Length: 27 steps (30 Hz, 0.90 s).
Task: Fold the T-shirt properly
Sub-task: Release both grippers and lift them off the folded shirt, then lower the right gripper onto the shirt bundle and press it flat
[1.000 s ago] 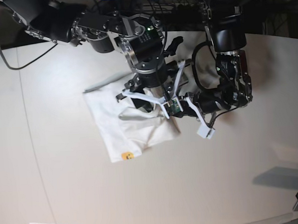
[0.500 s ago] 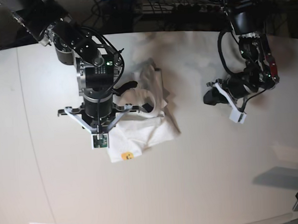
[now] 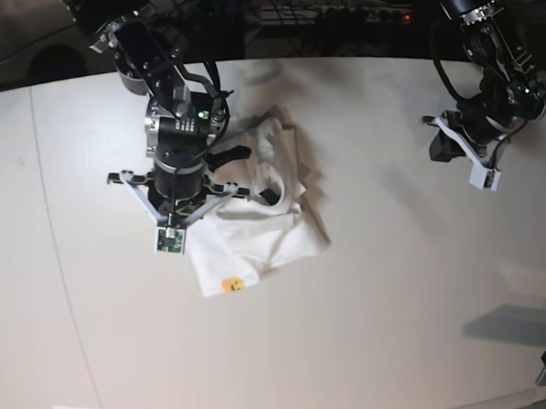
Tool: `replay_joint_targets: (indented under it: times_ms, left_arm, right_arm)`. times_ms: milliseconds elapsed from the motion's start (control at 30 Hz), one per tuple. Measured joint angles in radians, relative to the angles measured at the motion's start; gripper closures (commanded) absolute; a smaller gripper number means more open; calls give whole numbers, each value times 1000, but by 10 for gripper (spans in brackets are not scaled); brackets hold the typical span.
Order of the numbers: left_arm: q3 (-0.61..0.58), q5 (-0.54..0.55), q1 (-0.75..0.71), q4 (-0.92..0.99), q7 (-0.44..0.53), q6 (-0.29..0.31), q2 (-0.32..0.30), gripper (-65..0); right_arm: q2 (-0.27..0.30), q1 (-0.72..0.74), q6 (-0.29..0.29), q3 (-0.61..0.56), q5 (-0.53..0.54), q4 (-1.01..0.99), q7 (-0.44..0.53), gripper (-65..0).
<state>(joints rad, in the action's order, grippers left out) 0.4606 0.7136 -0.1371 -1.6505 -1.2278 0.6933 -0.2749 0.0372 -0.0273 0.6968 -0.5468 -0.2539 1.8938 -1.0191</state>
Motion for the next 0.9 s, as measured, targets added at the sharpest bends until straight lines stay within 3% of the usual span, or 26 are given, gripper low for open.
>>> replay_joint_targets:
  times_ms: [200, 333, 900]
  left_arm:
    - [2, 0, 3, 0, 1, 0, 0, 0]
    - [-5, -2, 1, 1, 0, 0, -2, 0]
    - [-6, 0, 1, 2, 0, 0, -2, 0]
  right_arm:
    - [-29, 4, 0, 13, -5, -103, 38, 0]
    - [-51, 3, -42, 19, 0, -145, 43, 0]
    - [-113, 3, -45, 19, -4, -279, 139, 0]
